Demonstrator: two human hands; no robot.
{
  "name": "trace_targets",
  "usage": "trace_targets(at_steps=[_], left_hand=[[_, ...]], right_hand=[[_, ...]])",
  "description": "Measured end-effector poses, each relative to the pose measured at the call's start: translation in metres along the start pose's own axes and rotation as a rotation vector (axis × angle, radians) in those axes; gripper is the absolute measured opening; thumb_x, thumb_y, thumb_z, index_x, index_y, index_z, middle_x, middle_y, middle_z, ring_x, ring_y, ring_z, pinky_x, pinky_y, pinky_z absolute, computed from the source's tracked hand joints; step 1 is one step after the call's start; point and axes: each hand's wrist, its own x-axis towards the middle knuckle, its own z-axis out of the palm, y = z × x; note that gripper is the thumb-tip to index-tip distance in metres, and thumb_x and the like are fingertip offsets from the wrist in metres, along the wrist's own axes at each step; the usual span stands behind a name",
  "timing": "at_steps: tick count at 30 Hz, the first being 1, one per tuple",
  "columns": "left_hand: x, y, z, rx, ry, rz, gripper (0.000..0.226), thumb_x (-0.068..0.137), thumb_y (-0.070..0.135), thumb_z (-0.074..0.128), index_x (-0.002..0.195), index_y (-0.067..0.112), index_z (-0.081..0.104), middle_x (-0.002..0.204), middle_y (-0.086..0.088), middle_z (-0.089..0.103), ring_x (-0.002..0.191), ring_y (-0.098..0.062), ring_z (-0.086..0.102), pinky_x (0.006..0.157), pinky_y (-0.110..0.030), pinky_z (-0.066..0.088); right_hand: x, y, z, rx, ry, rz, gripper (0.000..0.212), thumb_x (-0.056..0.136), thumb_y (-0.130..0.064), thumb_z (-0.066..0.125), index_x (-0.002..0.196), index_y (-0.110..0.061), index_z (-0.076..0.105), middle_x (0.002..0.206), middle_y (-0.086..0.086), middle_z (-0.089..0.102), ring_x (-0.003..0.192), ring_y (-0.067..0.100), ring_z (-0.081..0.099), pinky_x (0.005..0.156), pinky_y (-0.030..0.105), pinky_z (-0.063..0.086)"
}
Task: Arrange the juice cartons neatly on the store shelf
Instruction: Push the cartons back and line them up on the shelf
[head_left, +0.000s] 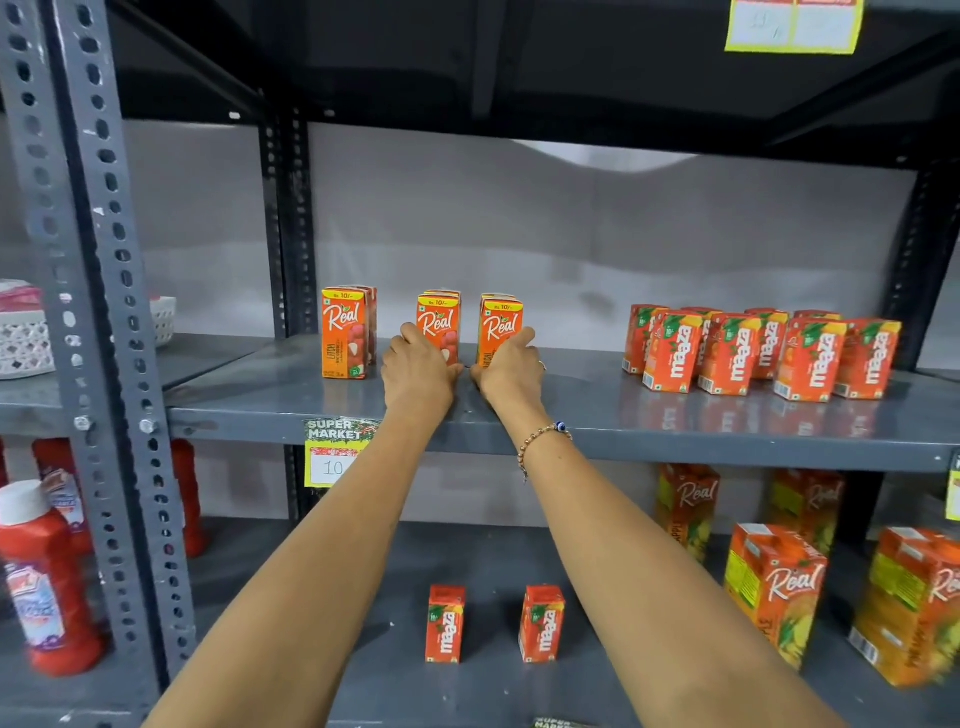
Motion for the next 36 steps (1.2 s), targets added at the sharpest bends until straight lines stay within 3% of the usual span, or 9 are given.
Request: trace_targets(at_steps=[4,7,9,11,14,20,23,29,36], left_hand=[[-0.009,0.003,-0.009,0.039,0.103,-0.031,0.075,0.080,0.048,0.067,0.128,0.001,0.033,0.129,-0.021,0.043,0.119,-0.034,0.048,0.097,-0.039,0.043],[-0.023,0.004,-0.016,-0.040,0.328,0.224,0.048,0.091,0.037,0.058,0.117,0.000,0.044,0.117,-0.018,0.049,0.107,-0.030,0.050,0.091,-0.037,0.044],[-0.030,0.011,-0.017,-0.173,0.266,0.373,0.025,0.096,0.024,0.050,0.112,0.004,0.049,0.113,-0.016,0.055,0.102,-0.030,0.054,0.085,-0.038,0.045],[-0.036,0.023,-0.011,-0.120,0.121,0.412,0.026,0.097,0.020,0.048,0.116,0.003,0.050,0.119,-0.016,0.055,0.105,-0.032,0.056,0.086,-0.039,0.043],[-0.043,0.042,0.004,-0.034,-0.060,0.257,0.051,0.093,0.026,0.055,0.133,-0.001,0.037,0.133,-0.020,0.046,0.119,-0.034,0.049,0.096,-0.039,0.041],[-0.029,0.067,0.024,0.024,-0.125,0.002,0.094,0.085,0.043,0.065,0.145,-0.005,0.011,0.148,-0.022,0.029,0.137,-0.038,0.031,0.112,-0.042,0.027],[-0.021,0.074,0.033,0.003,-0.109,-0.074,0.094,0.082,0.045,0.067,0.144,-0.003,0.014,0.146,-0.022,0.031,0.136,-0.037,0.032,0.112,-0.043,0.028],[-0.014,0.076,0.044,0.003,-0.043,-0.109,0.084,0.087,0.033,0.064,0.144,-0.004,0.015,0.146,-0.025,0.031,0.136,-0.039,0.032,0.111,-0.044,0.029],[-0.011,0.074,0.048,0.018,-0.066,-0.102,0.083,0.088,0.032,0.063,0.145,-0.004,0.013,0.148,-0.024,0.029,0.138,-0.040,0.030,0.113,-0.045,0.026]], right_hand=[[-0.002,-0.002,-0.007,0.030,-0.033,-0.008,0.071,0.081,-0.027,0.071,0.134,-0.008,0.028,0.135,0.017,0.045,0.124,0.034,0.046,0.097,0.042,0.045],[-0.005,0.005,-0.022,0.047,-0.092,-0.011,0.076,0.075,-0.029,0.077,0.132,-0.006,0.031,0.134,0.016,0.044,0.125,0.033,0.045,0.098,0.041,0.043],[-0.006,0.020,-0.041,0.001,-0.096,-0.038,0.075,0.075,-0.031,0.077,0.131,-0.004,0.035,0.135,0.018,0.044,0.125,0.034,0.046,0.098,0.040,0.042],[-0.004,0.043,-0.067,-0.126,-0.035,-0.063,0.076,0.078,-0.034,0.073,0.133,0.004,0.036,0.141,0.021,0.041,0.129,0.035,0.042,0.103,0.040,0.038],[0.012,0.080,-0.113,-0.253,0.112,0.026,0.082,0.079,-0.035,0.071,0.135,0.010,0.031,0.140,0.024,0.040,0.129,0.037,0.040,0.104,0.039,0.037],[0.050,0.109,-0.146,-0.301,0.013,0.126,0.097,0.076,-0.039,0.073,0.138,0.010,0.018,0.139,0.025,0.033,0.126,0.039,0.039,0.104,0.044,0.039],[0.059,0.114,-0.143,-0.258,0.052,0.141,0.097,0.074,-0.037,0.075,0.138,0.006,0.017,0.139,0.024,0.037,0.126,0.039,0.042,0.104,0.045,0.039],[0.071,0.121,-0.139,-0.245,0.124,0.158,0.074,0.083,-0.024,0.068,0.136,0.003,0.023,0.137,0.024,0.043,0.125,0.040,0.046,0.102,0.044,0.040],[0.071,0.125,-0.137,-0.239,0.138,0.137,0.074,0.084,-0.025,0.067,0.137,0.001,0.024,0.137,0.022,0.044,0.125,0.039,0.046,0.102,0.043,0.040]])
